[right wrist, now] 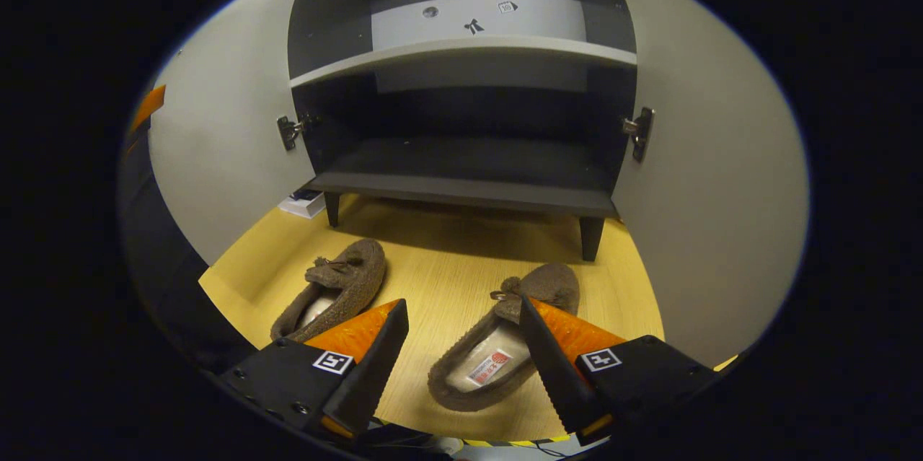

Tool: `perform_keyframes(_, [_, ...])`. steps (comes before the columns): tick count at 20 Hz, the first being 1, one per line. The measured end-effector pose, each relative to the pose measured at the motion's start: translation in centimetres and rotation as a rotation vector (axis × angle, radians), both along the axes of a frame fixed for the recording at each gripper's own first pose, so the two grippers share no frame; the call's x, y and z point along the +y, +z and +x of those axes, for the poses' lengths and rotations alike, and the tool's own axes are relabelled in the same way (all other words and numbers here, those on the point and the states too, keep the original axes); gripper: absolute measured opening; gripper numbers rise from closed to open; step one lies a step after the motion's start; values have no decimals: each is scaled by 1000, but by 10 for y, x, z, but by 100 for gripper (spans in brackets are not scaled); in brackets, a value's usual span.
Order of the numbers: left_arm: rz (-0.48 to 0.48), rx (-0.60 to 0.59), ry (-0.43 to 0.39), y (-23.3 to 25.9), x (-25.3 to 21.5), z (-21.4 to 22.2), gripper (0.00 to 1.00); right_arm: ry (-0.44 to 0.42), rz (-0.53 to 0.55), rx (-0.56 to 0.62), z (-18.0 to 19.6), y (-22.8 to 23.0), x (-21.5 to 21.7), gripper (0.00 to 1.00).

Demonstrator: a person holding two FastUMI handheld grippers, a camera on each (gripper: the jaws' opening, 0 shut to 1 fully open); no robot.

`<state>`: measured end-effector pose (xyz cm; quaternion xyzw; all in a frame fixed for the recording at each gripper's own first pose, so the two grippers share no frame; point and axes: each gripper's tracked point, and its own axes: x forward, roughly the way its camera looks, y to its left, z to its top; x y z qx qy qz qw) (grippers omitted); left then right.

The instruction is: Grab one shoe with the right hand and put it into the shoe cabinet, grab the other shoe with the left hand and put it into the shoe cabinet; then close the right door with the right hand and the left door with the left hand.

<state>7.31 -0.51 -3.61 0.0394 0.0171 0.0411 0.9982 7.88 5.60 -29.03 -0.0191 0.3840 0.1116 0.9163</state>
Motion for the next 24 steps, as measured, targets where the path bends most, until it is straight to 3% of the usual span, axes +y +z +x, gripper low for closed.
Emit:
perform_keyframes(1, [4,2,-2,0,-1,0,93,3,-6,30,0,-10,1,93])
perform_keyframes(2, [9,2,-2,1,-1,1,92,5,-7,57,0,-18,3,98])
perform_keyframes(4, [17,2,-2,0,-1,-1,92,-7,-9,107,1,-36,3,98])
perform_keyframes(6, [18,2,-3,1,-1,0,92,-28,-8,148,6,-51,3,90])
perform_keyframes(9, [20,6,1,-1,-1,-2,92,-57,-4,213,12,-69,3,87])
perform_keyframes(10, [20,9,3,-1,-1,-3,92,-63,-7,225,13,-75,3,82])
perform_keyframes(11, [19,12,4,-2,0,-3,92,-70,-24,237,15,-81,1,70])
perform_keyframes(12, [16,14,6,-4,0,-5,92,-68,-30,242,16,-82,1,70])
perform_keyframes(13, [11,17,8,-3,1,-4,92,-72,-49,239,17,-84,-3,55])
perform_keyframes(14, [6,21,12,-4,1,-4,100,-73,-64,240,19,-83,-9,55])
perform_keyframes(16, [-8,27,12,-7,-1,-5,100,-85,-57,241,18,-81,-14,34])
perform_keyframes(17, [-14,28,10,-8,-2,-5,100,-92,-48,250,16,-79,-16,12])
perform_keyframes(18, [-16,28,7,-7,-5,-5,100,-78,-31,244,13,-77,-14,6])
perform_keyframes(23, [-14,38,-28,-11,-20,-7,100,-39,11,158,15,-41,-10,5])
perform_keyframes(24, [-17,40,-35,-11,-24,-6,92,-34,35,152,15,-34,-7,5])
